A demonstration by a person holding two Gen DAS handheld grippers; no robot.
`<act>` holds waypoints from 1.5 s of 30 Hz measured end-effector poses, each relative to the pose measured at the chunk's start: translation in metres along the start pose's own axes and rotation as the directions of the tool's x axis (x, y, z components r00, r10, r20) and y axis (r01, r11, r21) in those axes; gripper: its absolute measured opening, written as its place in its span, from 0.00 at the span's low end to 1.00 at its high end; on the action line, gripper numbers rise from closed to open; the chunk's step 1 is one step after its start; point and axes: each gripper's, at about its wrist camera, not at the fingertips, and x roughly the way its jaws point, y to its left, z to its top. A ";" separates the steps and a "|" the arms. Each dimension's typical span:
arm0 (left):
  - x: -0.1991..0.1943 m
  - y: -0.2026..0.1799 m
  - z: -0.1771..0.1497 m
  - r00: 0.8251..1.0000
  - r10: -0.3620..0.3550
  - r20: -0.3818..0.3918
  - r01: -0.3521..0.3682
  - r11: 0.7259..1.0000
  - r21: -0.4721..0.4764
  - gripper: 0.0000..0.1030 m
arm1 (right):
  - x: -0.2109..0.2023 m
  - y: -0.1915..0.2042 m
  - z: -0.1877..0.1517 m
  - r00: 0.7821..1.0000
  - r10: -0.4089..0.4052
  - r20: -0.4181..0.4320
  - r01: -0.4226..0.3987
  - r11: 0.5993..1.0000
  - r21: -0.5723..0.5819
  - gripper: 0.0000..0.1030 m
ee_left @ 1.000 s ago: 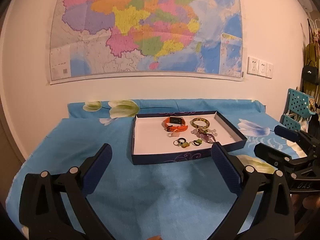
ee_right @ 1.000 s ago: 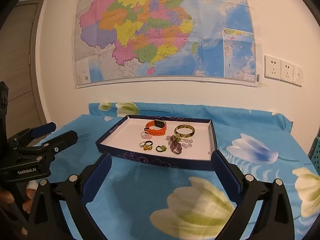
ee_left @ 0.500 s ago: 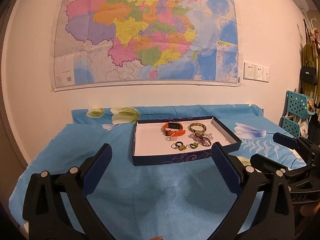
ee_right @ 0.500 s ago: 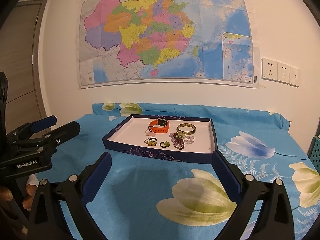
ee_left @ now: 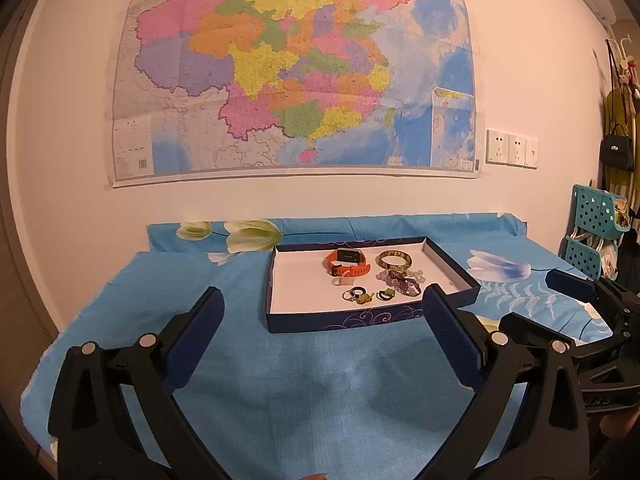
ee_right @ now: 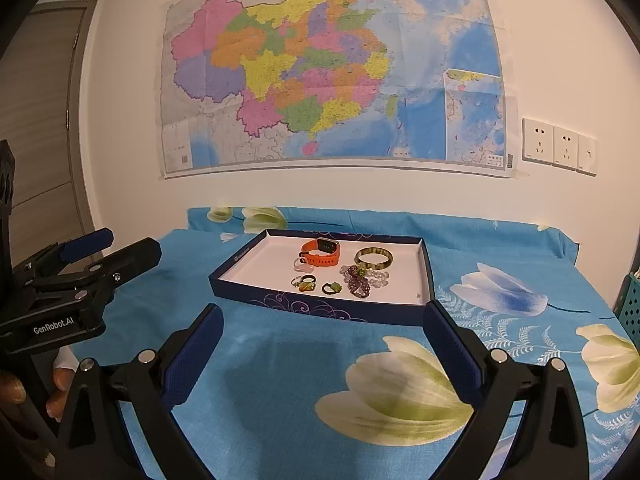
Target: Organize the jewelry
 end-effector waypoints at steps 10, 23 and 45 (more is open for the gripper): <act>-0.002 0.000 0.000 1.000 0.000 0.004 0.000 1.000 -0.003 0.95 | -0.001 0.001 0.001 1.000 -0.003 0.004 0.003 1.000 -0.003 0.93; -0.004 0.002 0.000 1.000 0.001 0.007 -0.001 1.000 -0.007 0.95 | -0.001 0.001 0.000 1.000 -0.003 0.004 0.003 1.000 -0.003 0.93; -0.005 0.002 0.000 1.000 0.003 0.006 -0.003 1.000 -0.007 0.95 | -0.001 0.002 0.002 1.000 -0.002 0.005 0.002 1.000 -0.004 0.93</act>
